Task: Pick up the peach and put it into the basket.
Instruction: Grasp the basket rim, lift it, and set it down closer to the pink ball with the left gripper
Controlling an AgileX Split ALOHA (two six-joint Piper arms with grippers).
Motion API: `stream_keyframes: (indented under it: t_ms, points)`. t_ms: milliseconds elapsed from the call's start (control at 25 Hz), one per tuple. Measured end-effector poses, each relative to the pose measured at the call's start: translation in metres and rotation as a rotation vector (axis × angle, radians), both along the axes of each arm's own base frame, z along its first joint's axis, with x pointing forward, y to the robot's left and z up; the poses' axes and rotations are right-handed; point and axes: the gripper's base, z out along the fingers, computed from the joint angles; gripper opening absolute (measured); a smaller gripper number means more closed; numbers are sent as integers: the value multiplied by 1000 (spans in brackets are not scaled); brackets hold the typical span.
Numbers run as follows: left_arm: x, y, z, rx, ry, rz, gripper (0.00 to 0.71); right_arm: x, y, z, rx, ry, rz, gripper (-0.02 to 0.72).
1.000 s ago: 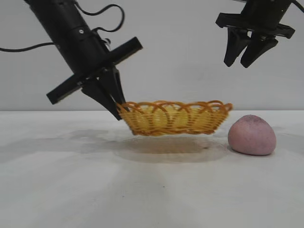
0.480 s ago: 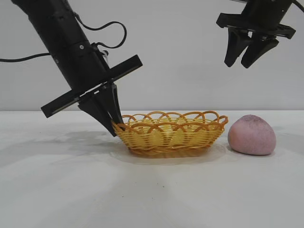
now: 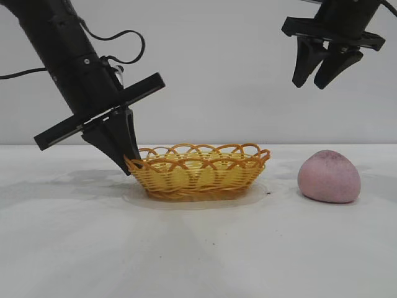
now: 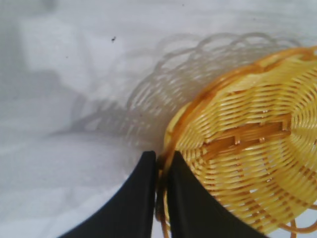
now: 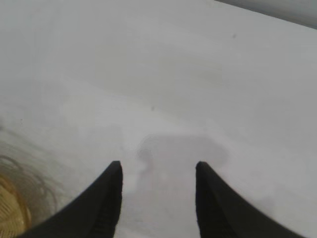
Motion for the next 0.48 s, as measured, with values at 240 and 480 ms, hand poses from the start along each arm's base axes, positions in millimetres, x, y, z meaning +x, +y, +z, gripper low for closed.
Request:
stream_keyframes:
  t_ms: [240,480]
  points:
    - [-2,-1,0,-13,18,-5,146,0,0,0,0,4,1,328]
    - [-6,-1,1,-20,58,-28,475,-1,0,0,0,9,3,328]
